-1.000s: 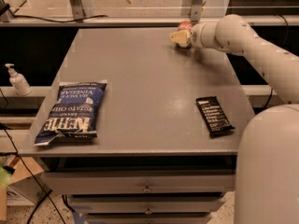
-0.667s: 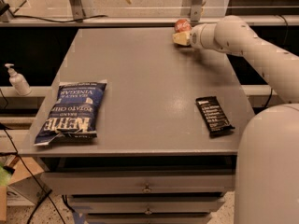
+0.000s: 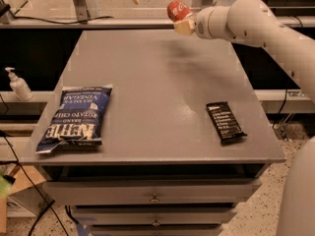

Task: Move coke can near blue chip bag

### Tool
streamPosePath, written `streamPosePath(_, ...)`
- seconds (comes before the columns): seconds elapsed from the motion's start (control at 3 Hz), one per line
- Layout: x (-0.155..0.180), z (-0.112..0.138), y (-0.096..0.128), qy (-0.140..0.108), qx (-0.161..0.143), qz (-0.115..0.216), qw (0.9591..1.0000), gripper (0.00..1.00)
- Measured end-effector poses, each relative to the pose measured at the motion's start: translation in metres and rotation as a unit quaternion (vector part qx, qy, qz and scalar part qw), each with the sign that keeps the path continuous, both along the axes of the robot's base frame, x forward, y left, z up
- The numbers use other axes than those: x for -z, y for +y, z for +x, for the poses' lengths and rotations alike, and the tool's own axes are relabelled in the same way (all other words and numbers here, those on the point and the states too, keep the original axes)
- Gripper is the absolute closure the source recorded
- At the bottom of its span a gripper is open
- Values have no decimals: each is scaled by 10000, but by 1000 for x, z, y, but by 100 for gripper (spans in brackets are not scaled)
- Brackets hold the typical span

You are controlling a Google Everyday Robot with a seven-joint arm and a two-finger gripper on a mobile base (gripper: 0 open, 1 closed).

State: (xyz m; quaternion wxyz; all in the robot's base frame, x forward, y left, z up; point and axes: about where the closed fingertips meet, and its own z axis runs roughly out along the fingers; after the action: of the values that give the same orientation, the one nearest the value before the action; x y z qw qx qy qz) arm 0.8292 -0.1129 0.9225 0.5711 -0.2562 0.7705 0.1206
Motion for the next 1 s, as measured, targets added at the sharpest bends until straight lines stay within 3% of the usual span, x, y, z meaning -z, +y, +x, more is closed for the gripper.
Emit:
streamPosePath(0.33, -36, -28, 39, -306, -757, -284, 9963, 100)
streamPosePath(0.67, -30, -36, 52, -267, -1027, -449, 9933, 100)
streamPosePath(1.0, -27, -36, 55, -178, -1098, -559, 9922, 100)
